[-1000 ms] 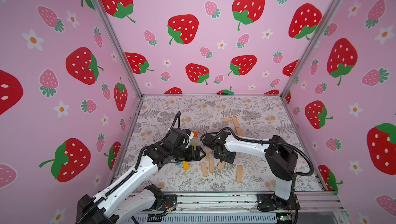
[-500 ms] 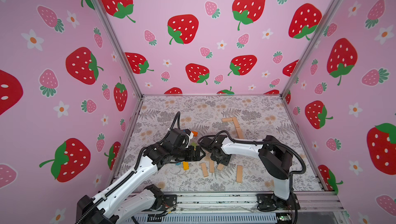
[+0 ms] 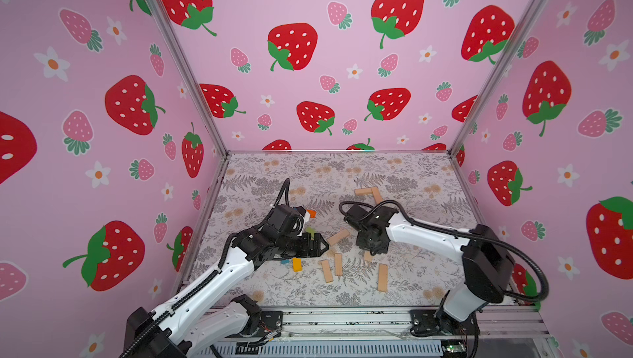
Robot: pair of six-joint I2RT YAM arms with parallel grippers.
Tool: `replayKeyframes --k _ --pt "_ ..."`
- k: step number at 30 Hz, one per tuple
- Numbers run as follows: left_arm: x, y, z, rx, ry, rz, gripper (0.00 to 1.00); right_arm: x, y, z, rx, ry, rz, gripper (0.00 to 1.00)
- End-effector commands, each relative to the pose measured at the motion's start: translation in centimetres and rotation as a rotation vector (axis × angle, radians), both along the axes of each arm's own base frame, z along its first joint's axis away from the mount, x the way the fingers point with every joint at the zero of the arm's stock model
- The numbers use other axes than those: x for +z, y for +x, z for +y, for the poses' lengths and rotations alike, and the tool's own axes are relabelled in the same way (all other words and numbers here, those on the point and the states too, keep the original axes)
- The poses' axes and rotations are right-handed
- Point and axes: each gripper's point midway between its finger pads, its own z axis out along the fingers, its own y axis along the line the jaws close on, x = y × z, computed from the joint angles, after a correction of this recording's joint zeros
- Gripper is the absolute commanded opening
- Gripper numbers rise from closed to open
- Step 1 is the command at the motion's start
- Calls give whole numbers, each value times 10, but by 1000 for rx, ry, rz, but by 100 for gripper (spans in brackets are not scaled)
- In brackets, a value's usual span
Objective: Assemble a giraffe with building blocks
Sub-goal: Pick up the building block from the center of the board.
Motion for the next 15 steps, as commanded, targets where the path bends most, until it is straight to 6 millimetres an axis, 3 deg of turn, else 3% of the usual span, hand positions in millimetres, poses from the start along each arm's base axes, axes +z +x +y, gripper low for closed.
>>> replayKeyframes --k 1,3,6,10,15 --pt "5 9 -5 14 -15 -12 95 31 11 -24 251 -49 -31 15" --pt "4 12 -10 9 -22 -7 95 37 14 -38 337 -37 -41 17" --pt "3 17 -19 0 -26 -2 95 31 14 -56 391 -1 -18 19" --pt "2 19 -42 -46 -28 -1 95 10 8 -76 418 -13 58 22" --pt "-4 19 -68 -85 -58 21 95 -23 4 -79 439 -15 147 25"
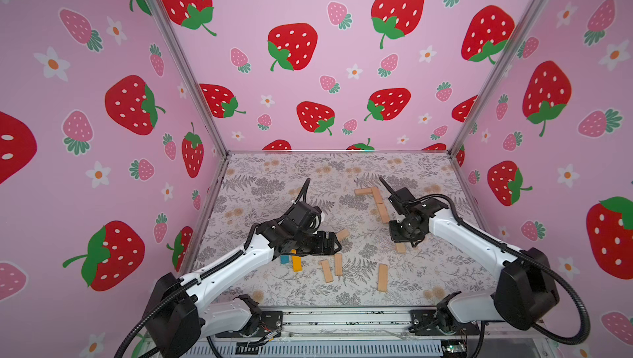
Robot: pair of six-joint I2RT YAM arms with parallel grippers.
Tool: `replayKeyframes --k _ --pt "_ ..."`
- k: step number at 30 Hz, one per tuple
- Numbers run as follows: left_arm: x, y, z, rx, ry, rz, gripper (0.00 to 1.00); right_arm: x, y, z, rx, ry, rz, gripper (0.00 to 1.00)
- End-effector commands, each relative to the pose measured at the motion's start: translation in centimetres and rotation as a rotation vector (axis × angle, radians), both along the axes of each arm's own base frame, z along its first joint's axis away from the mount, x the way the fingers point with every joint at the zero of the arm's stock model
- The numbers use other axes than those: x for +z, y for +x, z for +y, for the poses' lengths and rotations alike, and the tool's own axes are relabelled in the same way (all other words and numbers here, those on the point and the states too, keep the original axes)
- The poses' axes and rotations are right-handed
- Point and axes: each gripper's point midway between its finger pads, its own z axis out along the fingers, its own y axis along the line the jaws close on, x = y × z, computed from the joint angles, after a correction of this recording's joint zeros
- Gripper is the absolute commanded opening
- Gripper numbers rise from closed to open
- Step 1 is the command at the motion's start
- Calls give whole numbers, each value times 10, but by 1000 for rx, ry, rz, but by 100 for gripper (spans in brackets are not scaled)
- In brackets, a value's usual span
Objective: Assemble a giraffe with building blocks
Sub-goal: Pick up the building block from the center of the board, then assemble the building block at the center of the board.
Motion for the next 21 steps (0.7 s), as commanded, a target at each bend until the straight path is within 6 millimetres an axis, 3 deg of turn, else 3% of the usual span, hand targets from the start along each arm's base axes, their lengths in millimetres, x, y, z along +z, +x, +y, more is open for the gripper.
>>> replayKeyframes --k 1,9,16,21 --pt "19 9 -24 -10 -81 -27 95 -19 -6 4 88 6 60 25" --pt "17 11 -41 -37 -88 -21 95 -52 19 3 112 -11 103 26" --pt "22 13 -37 -40 -64 -46 95 -62 42 3 98 -14 109 29" --pt "20 13 -36 -39 -58 -47 95 -65 54 7 82 -3 108 38"
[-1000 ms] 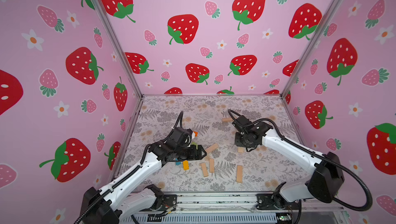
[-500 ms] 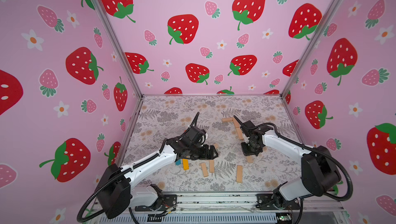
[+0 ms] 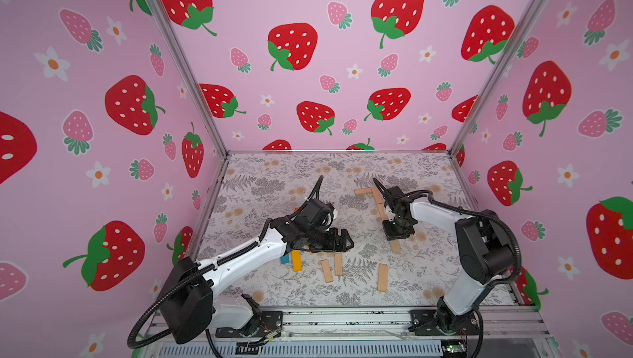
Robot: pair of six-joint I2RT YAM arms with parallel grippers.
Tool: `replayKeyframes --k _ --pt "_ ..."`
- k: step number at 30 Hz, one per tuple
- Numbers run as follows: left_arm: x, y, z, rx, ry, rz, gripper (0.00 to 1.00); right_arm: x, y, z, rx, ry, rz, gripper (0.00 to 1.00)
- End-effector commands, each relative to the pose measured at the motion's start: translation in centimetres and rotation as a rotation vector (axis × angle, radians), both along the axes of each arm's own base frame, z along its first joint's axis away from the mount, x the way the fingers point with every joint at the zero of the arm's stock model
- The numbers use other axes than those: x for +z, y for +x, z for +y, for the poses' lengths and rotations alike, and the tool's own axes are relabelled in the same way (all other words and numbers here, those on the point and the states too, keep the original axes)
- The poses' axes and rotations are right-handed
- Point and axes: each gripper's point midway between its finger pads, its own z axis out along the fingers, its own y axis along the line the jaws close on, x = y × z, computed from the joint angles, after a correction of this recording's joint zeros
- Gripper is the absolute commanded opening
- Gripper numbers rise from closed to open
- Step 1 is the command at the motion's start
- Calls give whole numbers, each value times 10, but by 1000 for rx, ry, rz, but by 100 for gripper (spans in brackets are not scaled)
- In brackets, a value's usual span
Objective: Assemble a giraffe with building blocks
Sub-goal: Assemble the building block at the center of the board.
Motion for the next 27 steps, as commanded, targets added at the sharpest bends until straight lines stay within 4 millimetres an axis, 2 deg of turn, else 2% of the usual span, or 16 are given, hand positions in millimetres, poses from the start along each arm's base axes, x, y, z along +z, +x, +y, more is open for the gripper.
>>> replayKeyframes --k 1,5,8,11,15,18,27 --pt "16 6 -3 1 -11 -44 95 0 7 5 8 16 2 41" --pt "17 7 -1 4 -8 -50 95 5 7 3 -3 13 -5 60" --pt "17 8 1 5 -6 -53 95 10 2 0 -8 8 -1 63" --pt "16 8 1 4 -4 -51 95 13 -7 -5 -19 -3 16 61" --pt "15 9 1 5 -1 -50 95 11 -18 -10 -25 -17 46 54" --pt "16 10 0 2 -2 -50 95 8 -21 -13 -27 -29 59 49" --pt "16 10 0 3 1 -48 95 -3 -20 -13 -18 -46 86 43"
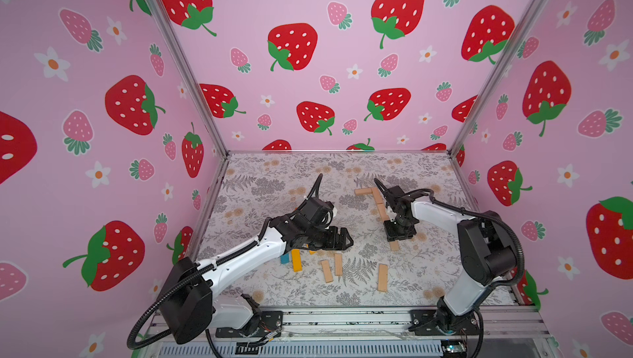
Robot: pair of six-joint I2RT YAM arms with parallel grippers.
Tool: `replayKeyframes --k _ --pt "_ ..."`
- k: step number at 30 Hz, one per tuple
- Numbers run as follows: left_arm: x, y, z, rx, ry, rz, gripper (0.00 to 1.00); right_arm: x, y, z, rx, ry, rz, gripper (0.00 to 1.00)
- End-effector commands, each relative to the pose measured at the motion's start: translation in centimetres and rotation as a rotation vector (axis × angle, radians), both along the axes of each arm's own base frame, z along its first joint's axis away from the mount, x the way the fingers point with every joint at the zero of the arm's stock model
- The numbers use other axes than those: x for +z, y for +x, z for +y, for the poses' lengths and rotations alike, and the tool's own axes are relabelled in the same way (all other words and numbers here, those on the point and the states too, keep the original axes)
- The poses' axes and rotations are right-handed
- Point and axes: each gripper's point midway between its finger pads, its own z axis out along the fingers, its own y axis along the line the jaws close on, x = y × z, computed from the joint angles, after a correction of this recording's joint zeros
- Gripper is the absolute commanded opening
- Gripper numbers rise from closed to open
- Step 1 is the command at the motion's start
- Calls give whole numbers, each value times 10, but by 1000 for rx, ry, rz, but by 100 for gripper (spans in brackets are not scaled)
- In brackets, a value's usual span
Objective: Assemble a giraffe with building blocks
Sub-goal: Assemble the building block at the center of the board.
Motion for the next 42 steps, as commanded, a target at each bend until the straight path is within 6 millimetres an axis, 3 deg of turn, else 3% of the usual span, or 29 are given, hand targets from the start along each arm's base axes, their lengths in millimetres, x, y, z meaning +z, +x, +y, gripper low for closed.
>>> replayKeyframes --k 1,17,42 --pt "12 4 -2 1 -8 -18 95 -8 -7 -7 -3 -30 46 42" --pt "11 4 0 3 -7 -18 95 -8 12 4 -2 -9 36 30" --pt "12 5 4 10 -5 -24 95 -13 21 4 -17 -22 42 31"
